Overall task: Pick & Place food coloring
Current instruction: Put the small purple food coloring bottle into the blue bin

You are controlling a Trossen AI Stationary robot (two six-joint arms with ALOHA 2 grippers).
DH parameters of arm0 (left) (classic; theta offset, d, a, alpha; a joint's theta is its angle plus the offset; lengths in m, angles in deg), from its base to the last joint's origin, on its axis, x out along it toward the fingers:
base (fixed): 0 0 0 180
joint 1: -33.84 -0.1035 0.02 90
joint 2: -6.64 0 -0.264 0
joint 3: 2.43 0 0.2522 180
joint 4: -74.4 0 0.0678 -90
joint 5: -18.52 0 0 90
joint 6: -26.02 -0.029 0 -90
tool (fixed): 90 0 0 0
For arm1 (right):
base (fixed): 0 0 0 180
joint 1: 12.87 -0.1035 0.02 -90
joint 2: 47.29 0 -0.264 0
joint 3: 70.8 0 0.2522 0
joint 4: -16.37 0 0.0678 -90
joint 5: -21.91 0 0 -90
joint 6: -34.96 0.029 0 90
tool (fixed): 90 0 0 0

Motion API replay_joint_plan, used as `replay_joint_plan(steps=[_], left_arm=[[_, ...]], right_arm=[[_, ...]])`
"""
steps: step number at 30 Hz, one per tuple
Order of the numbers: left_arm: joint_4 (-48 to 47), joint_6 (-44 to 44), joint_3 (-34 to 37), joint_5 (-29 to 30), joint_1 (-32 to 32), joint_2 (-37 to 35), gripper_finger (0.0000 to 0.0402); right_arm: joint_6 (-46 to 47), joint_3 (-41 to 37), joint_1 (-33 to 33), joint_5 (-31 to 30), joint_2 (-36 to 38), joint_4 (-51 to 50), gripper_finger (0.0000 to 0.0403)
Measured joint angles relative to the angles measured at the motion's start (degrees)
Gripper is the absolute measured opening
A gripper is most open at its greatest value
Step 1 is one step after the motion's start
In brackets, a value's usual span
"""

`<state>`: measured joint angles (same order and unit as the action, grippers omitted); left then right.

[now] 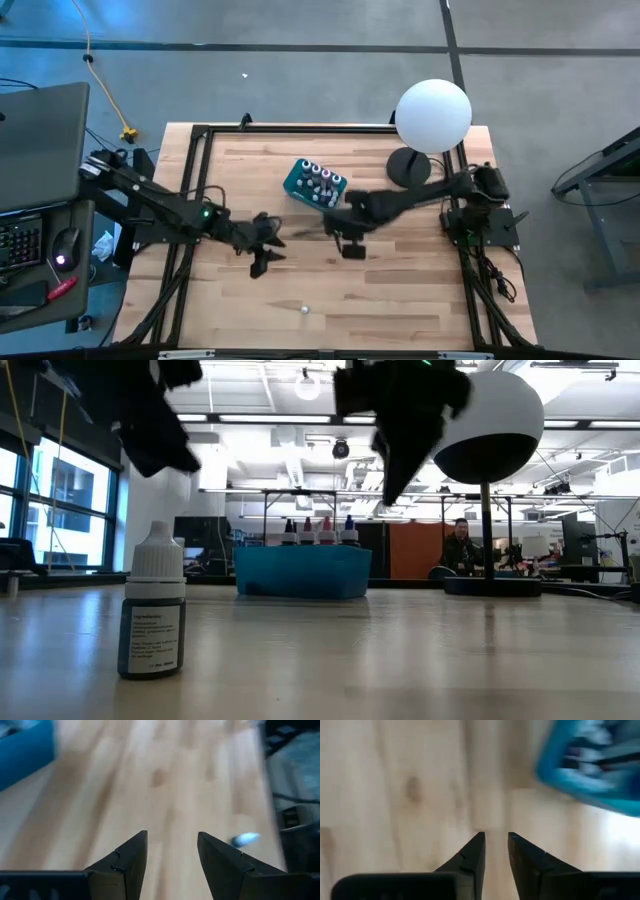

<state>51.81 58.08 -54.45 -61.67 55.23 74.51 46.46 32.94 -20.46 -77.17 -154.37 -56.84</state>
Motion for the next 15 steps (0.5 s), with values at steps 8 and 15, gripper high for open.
replay_joint_plan(steps=[8,15], left_arm=[[9.75,-1.77,-0.45,-0.48,5.77,8.32,0.0172],[2.06,-3.21,-12.74,-4.01,7.60,21.65,0.0172]], right_arm=[[5.00,-23.50,-6.47,1.57,7.50,32.11,0.0044],[5.04,-32.30,-8.96,-3.63,9.00,43.60,0.0022]])
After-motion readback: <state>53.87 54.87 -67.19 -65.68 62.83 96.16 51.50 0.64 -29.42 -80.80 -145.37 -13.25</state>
